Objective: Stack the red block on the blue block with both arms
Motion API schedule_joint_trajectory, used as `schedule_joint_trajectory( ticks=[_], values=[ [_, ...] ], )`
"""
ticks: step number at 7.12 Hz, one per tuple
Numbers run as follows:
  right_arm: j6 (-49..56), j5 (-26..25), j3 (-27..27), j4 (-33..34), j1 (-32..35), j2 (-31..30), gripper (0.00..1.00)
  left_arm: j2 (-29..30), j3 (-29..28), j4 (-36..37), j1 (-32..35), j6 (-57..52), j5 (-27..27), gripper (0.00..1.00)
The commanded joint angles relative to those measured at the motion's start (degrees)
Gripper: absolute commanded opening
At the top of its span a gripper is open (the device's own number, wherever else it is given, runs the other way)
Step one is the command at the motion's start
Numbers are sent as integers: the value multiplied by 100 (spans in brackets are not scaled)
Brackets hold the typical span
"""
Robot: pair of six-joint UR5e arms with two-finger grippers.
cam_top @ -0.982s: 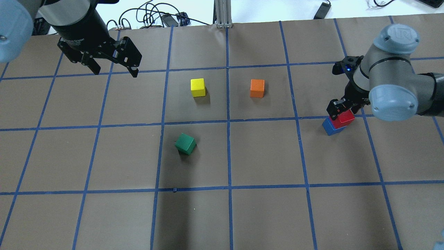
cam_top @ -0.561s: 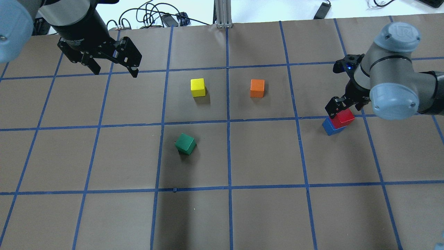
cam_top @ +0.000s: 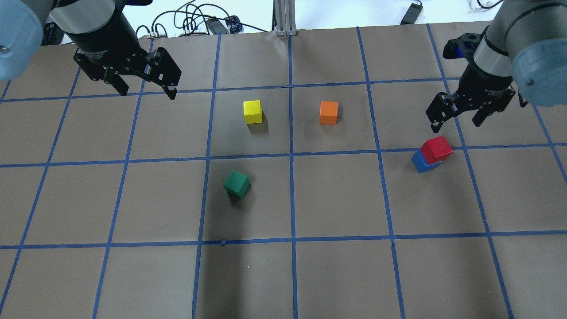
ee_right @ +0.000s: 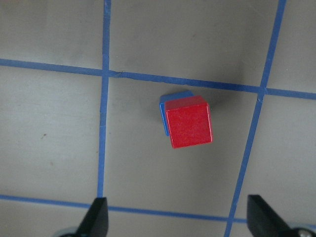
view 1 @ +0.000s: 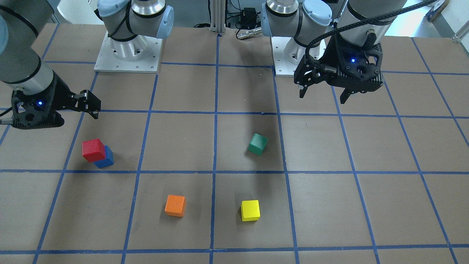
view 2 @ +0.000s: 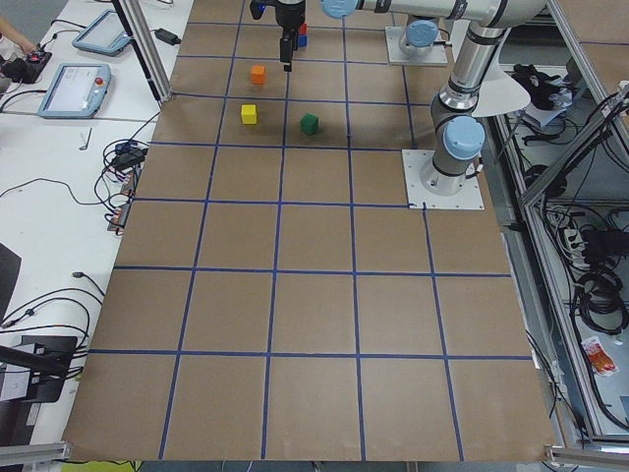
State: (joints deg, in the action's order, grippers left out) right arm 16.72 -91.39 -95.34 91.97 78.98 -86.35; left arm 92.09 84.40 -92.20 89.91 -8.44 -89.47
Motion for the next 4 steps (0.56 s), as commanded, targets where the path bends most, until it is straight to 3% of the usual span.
schedule_joint_trajectory(
  ticks=[1,4],
  values=[
    [-728,-10,769,-882,562,-181,100,-7,6,0,0,-9,0,100],
    [-1215,24,692,-604,1023,-84,100,-7,-11,9,0,-43,0,100]
  ],
)
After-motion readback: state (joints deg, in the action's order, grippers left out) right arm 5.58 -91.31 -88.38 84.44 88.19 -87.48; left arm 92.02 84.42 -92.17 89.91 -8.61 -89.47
